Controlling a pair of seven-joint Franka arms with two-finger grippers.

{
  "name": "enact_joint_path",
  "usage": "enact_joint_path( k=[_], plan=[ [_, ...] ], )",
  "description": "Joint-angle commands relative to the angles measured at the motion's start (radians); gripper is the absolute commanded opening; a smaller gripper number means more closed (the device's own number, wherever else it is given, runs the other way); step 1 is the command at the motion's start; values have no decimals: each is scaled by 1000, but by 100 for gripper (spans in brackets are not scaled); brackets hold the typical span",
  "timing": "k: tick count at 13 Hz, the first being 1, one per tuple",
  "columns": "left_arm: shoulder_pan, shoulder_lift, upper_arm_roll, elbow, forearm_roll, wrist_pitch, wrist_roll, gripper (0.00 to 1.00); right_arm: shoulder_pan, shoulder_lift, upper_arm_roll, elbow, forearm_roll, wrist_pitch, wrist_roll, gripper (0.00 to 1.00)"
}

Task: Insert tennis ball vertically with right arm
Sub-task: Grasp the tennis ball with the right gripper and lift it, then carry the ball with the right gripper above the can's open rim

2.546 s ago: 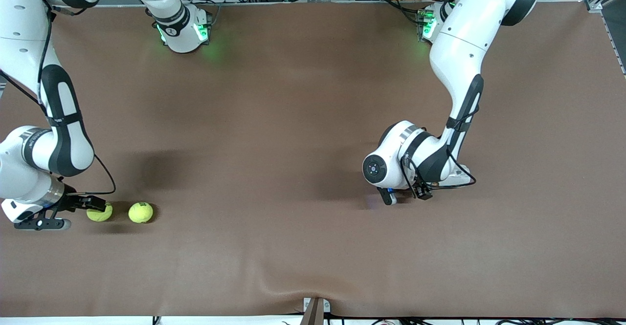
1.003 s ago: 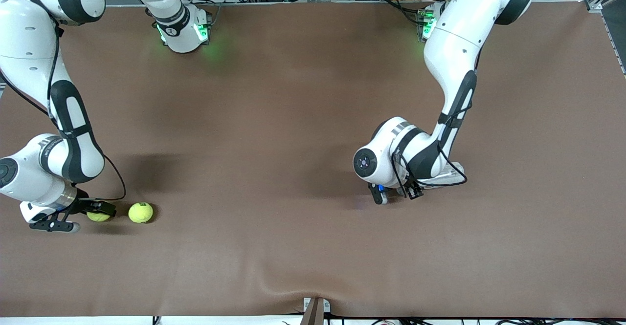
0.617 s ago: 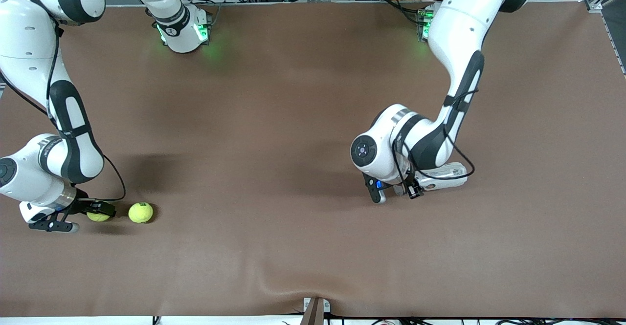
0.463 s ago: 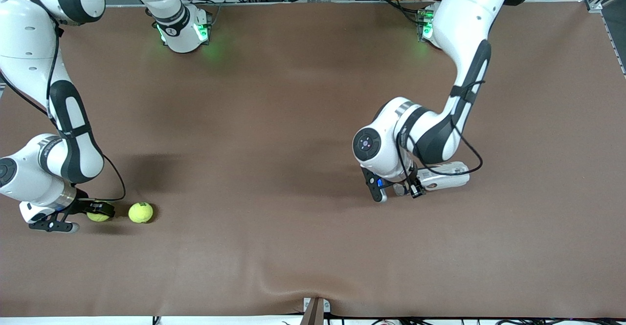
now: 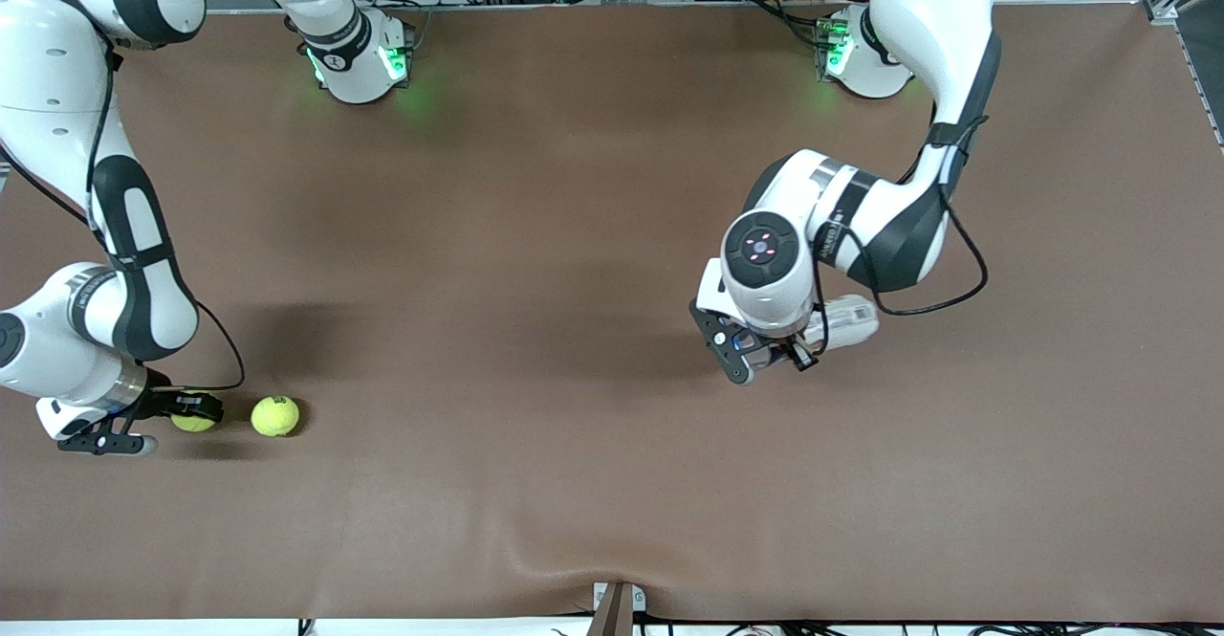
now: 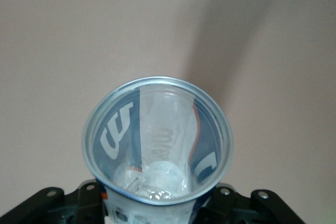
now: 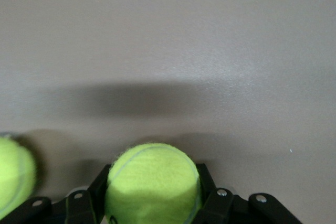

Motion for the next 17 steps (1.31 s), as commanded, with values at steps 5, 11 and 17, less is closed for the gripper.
enact_joint_path(
  k=[5, 11, 17],
  plan=[
    [32, -43, -1, -1, -289, 259, -134, 56, 82, -291, 30, 10, 14, -273, -35, 26],
    [-23, -39, -41, -9, -385, 586, -344, 54, 193, -350, 30, 235, 11, -654, 85, 16],
    [-187, 85, -34, -29, -382, 1011, -577, 53, 242, -356, 27, 246, 8, -660, 158, 16]
  ],
)
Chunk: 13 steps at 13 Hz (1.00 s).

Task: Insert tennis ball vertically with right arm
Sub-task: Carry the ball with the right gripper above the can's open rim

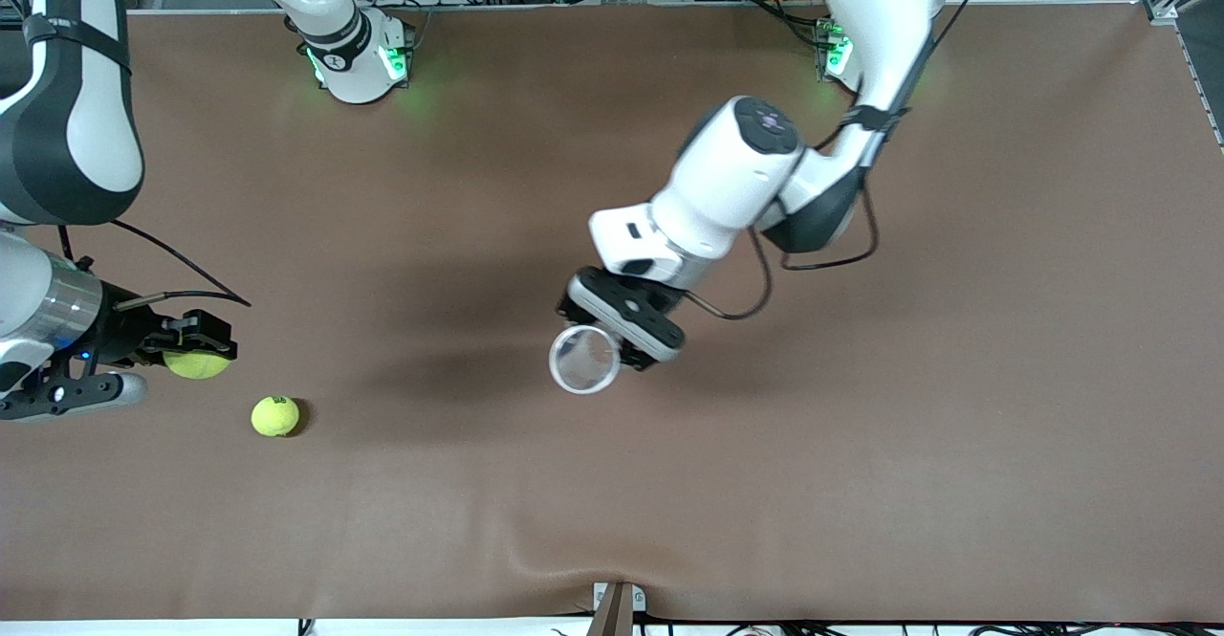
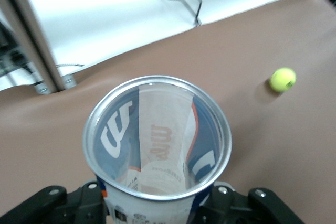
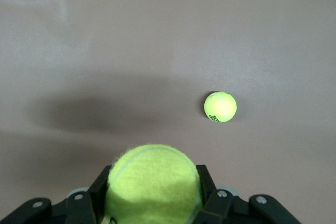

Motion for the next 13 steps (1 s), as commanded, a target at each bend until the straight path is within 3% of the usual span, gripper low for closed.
enact_joint_path(
  k=[1, 4, 7, 13],
  plan=[
    [-66, 121, 18, 6, -15, 236, -59, 53, 0, 8, -10, 25, 8, -17, 10, 16],
    [-109, 228, 47, 8, -13, 435, -58, 52, -4, 8, -11, 25, 6, -15, 6, 17],
    [-187, 276, 140, 9, -16, 516, -59, 52, -4, 8, -11, 25, 8, -15, 4, 17],
    [-206, 328, 165, 14, -13, 605, -50, 53, 2, 9, -11, 25, 9, -15, 15, 16]
  ],
)
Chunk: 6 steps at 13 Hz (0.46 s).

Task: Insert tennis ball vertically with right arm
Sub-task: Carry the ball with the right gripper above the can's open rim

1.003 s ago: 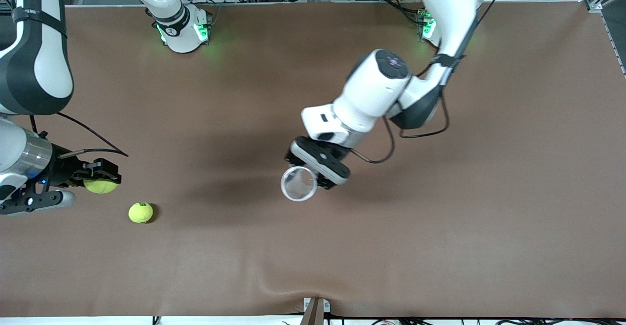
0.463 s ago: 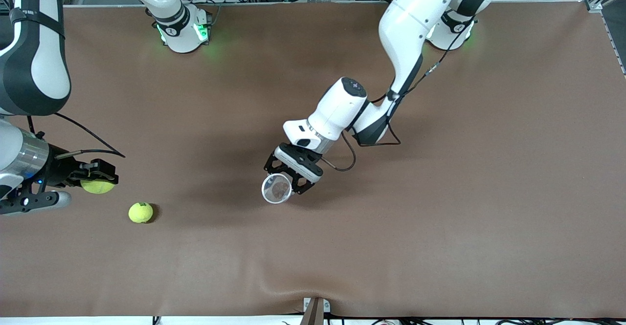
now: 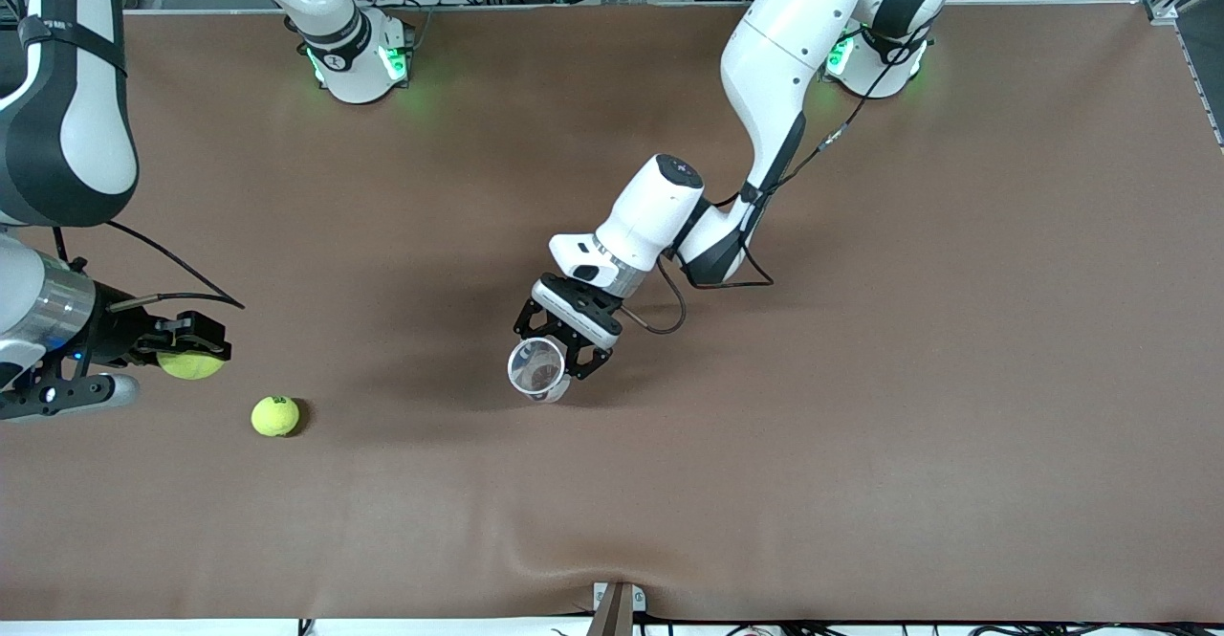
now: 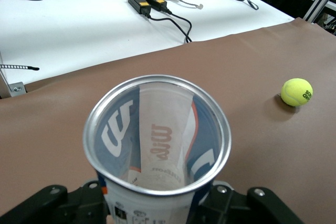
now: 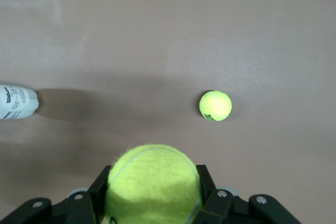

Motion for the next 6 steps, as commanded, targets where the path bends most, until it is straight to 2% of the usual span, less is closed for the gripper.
enact_joint_path(
  k=[1, 3, 6],
  plan=[
    [-19, 36, 29, 27, -13, 54, 5, 53, 8, 8, 4, 25, 13, -15, 48, 16],
    [-24, 48, 33, 27, -12, 74, 7, 54, 34, 10, 6, 25, 23, -14, 145, 16],
    [-36, 53, 53, 28, -12, 79, 7, 59, 133, 10, 6, 26, 19, -5, 336, 16]
  ],
)
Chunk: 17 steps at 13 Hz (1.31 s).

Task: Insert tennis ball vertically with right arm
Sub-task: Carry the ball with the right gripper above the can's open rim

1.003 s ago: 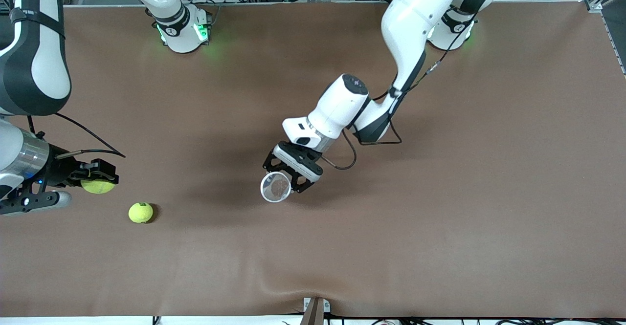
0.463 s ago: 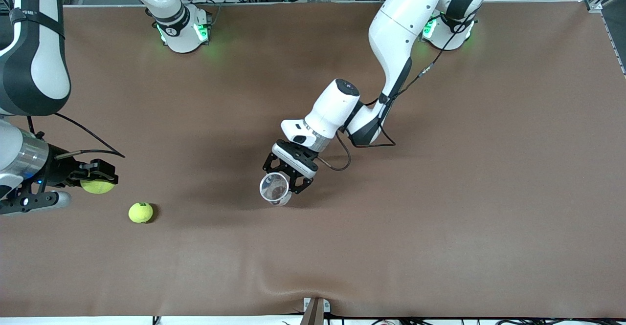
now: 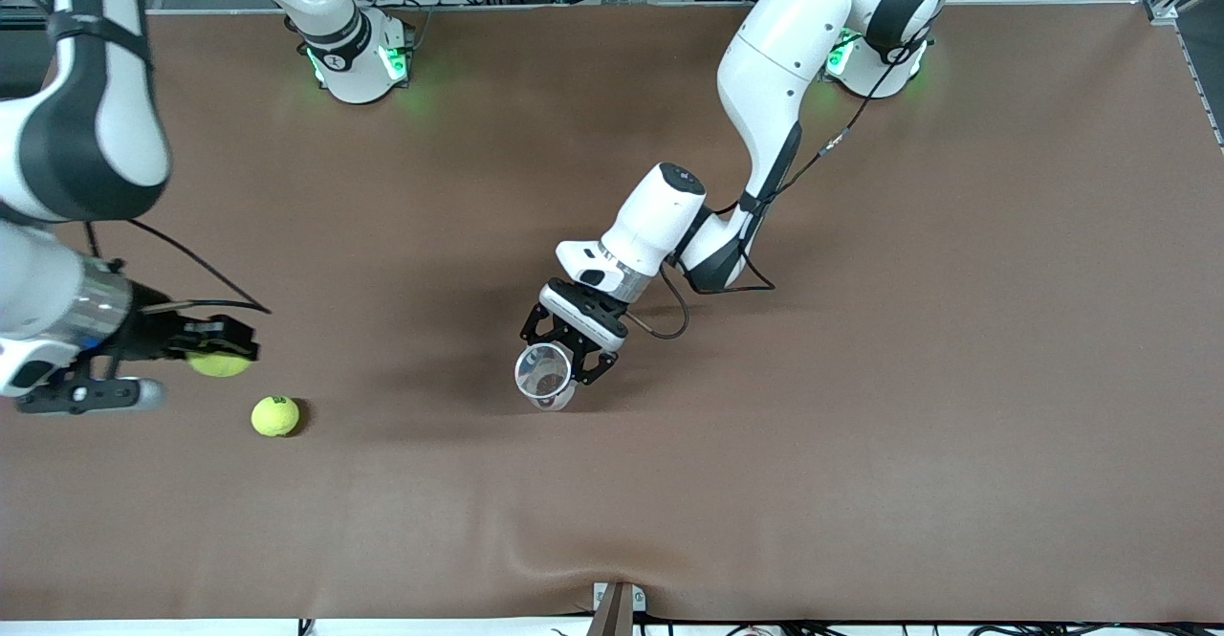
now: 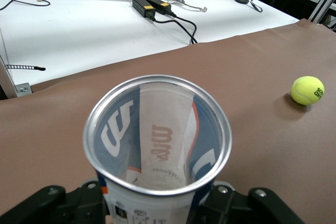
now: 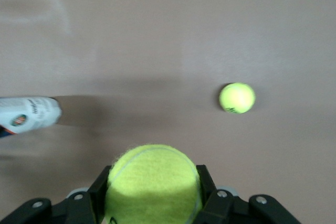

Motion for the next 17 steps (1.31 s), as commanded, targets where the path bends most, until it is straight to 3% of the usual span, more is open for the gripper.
enact_joint_path(
  k=[1, 5, 9, 14, 17],
  plan=[
    [-25, 16, 33, 27, -12, 17, 4, 59, 98, 13, -7, 26, 12, 13, 190, 16],
    [-26, 16, 33, 26, -12, 20, 4, 66, 233, 31, -7, 26, 12, 136, 464, 16],
    [-26, 23, 33, 26, -12, 20, 4, 66, 333, 79, -9, 26, 11, 280, 658, 13],
    [-26, 35, 50, 26, -12, 23, 4, 66, 419, 163, -12, 26, 0, 469, 783, 12],
    [-29, 39, 56, 26, -10, 22, 24, 68, 427, 198, -12, 26, 2, 515, 784, 12]
  ],
)
